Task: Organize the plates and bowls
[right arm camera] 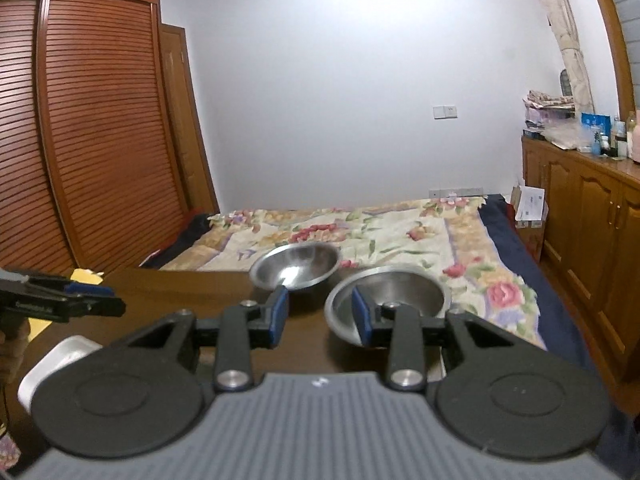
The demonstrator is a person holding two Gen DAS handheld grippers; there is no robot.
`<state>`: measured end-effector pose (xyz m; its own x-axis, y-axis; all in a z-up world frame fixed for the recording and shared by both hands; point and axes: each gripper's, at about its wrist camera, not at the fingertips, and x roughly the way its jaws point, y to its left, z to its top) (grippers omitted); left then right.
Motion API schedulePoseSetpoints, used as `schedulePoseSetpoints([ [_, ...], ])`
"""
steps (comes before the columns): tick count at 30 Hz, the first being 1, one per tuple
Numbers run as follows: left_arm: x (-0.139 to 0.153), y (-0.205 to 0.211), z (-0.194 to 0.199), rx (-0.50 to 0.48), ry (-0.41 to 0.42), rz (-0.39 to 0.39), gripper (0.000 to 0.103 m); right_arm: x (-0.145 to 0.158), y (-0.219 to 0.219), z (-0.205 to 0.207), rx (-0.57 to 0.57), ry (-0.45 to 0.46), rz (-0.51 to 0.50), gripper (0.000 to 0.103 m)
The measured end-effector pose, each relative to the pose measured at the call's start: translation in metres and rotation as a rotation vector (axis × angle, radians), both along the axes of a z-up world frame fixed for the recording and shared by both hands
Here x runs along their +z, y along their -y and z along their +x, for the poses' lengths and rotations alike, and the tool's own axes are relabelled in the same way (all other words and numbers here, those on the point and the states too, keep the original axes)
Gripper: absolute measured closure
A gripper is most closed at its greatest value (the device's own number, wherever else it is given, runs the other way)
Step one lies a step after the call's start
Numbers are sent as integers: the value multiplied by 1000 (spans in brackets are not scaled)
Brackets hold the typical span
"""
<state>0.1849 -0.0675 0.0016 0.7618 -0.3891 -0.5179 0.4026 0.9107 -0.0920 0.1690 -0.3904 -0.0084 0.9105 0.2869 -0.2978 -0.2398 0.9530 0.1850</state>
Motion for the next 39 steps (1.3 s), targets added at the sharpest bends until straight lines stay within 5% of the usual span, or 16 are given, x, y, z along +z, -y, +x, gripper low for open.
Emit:
schedulePoseSetpoints([
  [18, -24, 31, 122, 25, -94, -12, 46, -19, -22, 159, 127, -213, -50, 66],
  [39, -49, 37, 184, -9, -185, -73, 59, -32, -35, 210, 192, -392, -12, 67],
])
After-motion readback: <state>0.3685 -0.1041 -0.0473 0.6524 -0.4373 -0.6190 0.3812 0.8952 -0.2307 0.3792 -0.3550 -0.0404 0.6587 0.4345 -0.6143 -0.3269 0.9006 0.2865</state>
